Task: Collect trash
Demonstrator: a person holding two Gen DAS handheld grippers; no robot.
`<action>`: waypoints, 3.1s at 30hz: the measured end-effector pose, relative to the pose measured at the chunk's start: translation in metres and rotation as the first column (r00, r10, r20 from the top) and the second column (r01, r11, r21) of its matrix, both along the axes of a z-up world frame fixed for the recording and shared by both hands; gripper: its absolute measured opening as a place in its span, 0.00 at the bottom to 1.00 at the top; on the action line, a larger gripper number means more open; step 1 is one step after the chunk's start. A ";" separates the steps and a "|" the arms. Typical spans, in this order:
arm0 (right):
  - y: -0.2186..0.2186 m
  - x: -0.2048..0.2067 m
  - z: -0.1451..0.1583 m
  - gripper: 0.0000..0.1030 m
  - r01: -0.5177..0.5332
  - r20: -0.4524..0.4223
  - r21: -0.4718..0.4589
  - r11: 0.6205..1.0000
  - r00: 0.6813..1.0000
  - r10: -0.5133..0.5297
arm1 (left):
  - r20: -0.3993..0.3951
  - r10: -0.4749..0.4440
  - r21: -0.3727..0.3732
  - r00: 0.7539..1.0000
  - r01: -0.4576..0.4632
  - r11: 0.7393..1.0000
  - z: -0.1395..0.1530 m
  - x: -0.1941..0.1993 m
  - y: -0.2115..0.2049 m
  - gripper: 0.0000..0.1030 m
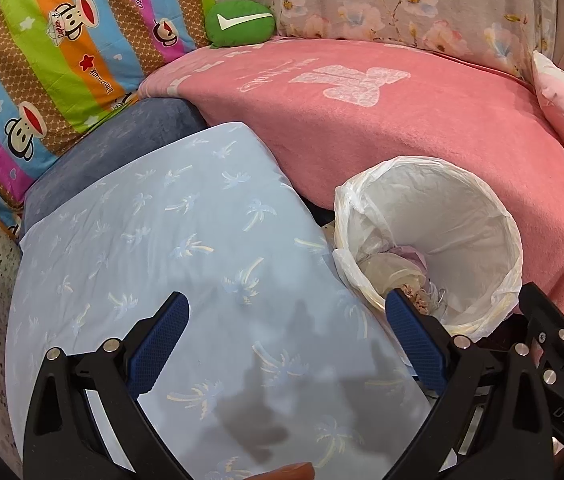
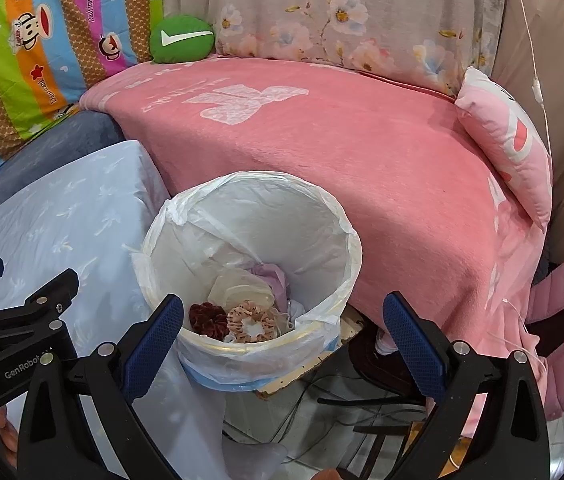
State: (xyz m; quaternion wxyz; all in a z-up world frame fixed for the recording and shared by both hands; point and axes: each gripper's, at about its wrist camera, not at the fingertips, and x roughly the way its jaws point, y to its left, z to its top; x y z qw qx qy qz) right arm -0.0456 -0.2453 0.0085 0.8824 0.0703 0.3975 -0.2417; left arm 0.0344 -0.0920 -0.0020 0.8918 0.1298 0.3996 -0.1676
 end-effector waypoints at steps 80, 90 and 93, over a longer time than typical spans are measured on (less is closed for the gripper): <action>-0.009 -0.005 -0.006 0.95 0.034 -0.008 0.013 0.999 0.999 -0.034 | -0.001 -0.012 0.027 1.000 0.012 1.000 -0.007 -0.006 -0.003 0.92; -0.008 -0.005 -0.007 0.95 0.036 -0.008 0.016 0.999 0.999 -0.036 | -0.018 -0.002 0.034 1.000 0.003 0.999 -0.012 -0.007 -0.005 0.92; -0.007 -0.006 -0.008 0.95 0.038 -0.007 0.016 0.999 0.999 -0.037 | -0.021 -0.009 0.038 1.000 0.009 0.999 -0.012 -0.008 -0.006 0.92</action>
